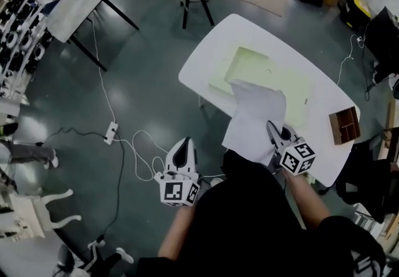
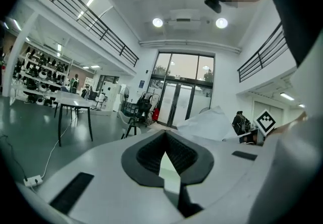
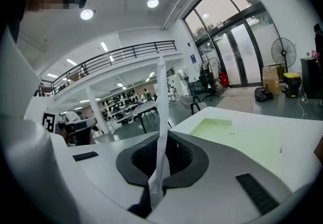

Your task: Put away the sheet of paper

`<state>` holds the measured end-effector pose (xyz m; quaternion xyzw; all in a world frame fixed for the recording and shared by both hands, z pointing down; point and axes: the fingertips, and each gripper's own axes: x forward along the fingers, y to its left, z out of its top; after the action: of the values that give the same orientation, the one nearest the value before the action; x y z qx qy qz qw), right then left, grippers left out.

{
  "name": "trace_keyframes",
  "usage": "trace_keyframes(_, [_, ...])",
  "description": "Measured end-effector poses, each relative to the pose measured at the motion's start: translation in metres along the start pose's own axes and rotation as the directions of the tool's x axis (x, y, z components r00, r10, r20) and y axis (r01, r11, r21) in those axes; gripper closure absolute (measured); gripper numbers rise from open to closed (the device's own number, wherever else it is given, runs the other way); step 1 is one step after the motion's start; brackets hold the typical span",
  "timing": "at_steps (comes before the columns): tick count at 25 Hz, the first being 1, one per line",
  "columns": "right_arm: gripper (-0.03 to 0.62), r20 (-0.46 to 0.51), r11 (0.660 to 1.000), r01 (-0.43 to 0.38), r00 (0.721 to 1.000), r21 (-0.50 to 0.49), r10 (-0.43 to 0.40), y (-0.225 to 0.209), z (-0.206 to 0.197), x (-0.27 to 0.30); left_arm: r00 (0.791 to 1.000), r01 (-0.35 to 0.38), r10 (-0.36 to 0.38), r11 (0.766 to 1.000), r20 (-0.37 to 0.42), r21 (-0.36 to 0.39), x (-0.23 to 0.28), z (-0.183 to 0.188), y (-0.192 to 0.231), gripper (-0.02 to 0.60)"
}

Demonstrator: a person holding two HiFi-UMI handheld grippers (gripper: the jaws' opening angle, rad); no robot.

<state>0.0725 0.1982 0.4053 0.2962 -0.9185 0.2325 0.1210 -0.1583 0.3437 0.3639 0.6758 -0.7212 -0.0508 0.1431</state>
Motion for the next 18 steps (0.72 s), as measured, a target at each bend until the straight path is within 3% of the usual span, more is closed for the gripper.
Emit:
trace_keyframes(4, [0.595, 0.03, 0.991, 0.015, 0.999, 0.136, -0.019, -0.025, 0.02, 0.014, 0.999, 0.014, -0.015, 1.0, -0.052, -0.009, 0.04, 0.0, 0.002, 0.58])
trace_keyframes(18, [0.595, 0.071, 0.965, 0.041, 0.996, 0.259, -0.061, -0.106, 0.049, 0.06, 0.984, 0.131, -0.12, 0.988, -0.129, 0.083, 0.186, 0.023, -0.028, 0.58])
